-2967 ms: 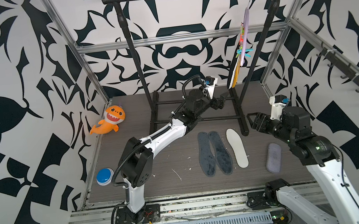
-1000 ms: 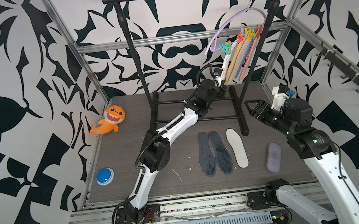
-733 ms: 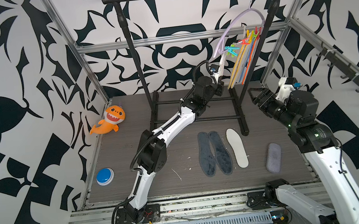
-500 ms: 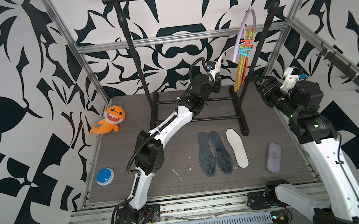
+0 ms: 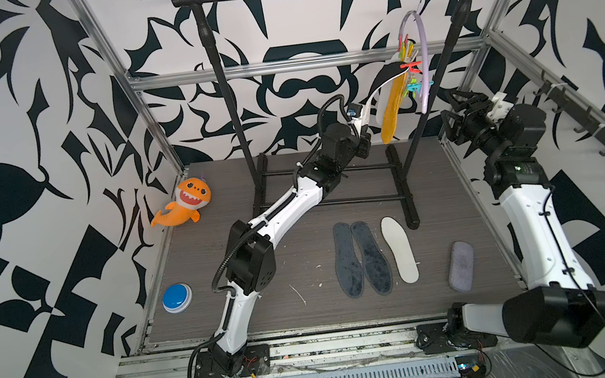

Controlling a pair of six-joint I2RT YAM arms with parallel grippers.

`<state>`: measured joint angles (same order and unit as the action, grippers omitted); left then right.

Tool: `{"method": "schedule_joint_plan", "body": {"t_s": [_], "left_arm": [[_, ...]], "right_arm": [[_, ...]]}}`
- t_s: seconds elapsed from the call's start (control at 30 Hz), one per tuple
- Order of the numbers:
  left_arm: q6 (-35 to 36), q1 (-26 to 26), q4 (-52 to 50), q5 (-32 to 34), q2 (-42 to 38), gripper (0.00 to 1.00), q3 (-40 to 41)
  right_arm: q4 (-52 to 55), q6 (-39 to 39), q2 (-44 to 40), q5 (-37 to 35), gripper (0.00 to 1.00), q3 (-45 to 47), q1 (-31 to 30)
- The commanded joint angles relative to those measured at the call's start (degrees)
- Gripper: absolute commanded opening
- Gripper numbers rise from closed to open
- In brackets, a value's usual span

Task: Take the shoe insoles off the hanger
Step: Remove the insole from the hanger.

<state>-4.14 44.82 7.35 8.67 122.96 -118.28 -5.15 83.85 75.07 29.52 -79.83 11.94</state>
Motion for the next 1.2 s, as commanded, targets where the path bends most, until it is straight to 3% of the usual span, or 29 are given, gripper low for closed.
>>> {"method": "schedule_joint_plan", "body": {"t_s": [0.0,0.67,1.17], "left_arm": [[-0.5,-0.4,-0.8,-0.8,-0.7,0.00,-3.2],[-1.0,-0.9,-3.9,-1.3,2.6,0.00,-9.8],[-1.2,-1.0,-3.7,-1.9,2.6,0.00,-9.4]], "right_arm": [[-6.7,4.0,0.7,2.9,0.67,-5.3,0.2],[-7.6,5.5,6.3,1.3,0.72,-12.6,-3.0],[-8.2,6.0,9.9,-0.9,0.60,-16.5,-7.6]]}}
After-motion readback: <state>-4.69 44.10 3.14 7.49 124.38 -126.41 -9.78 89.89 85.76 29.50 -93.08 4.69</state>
